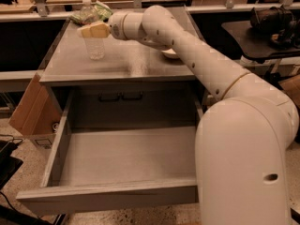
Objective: Place water bottle into top drawer
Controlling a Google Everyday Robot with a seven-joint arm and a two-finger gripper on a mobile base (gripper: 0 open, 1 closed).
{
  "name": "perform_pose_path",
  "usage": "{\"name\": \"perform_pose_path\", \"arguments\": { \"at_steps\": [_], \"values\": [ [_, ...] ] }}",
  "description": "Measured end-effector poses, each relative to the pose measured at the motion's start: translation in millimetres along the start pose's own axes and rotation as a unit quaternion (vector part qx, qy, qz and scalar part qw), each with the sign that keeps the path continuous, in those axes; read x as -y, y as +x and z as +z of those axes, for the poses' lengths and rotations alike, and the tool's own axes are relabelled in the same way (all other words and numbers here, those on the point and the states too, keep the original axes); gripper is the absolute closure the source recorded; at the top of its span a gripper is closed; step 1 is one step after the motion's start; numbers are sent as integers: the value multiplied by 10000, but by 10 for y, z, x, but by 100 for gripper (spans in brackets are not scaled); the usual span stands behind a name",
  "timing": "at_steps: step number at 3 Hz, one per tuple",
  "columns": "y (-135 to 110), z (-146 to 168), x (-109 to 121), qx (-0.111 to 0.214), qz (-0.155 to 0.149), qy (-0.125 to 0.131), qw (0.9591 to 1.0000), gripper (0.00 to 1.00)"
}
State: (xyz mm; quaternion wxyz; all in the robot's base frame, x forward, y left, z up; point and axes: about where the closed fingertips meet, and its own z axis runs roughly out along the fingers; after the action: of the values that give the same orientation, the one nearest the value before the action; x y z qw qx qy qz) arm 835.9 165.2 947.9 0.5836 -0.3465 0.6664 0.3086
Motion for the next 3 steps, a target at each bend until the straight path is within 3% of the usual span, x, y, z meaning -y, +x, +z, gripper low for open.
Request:
{"name": "perform_pose_path", "arguments": {
  "at_steps": [1,2,3],
  "values": [
    [-16,115,-90,27,38,-61,10000,18],
    [20,252,-222,-80,6,-120,9999,49],
    [113,313,-227,-225,14,-65,9997,72]
  ]
}}
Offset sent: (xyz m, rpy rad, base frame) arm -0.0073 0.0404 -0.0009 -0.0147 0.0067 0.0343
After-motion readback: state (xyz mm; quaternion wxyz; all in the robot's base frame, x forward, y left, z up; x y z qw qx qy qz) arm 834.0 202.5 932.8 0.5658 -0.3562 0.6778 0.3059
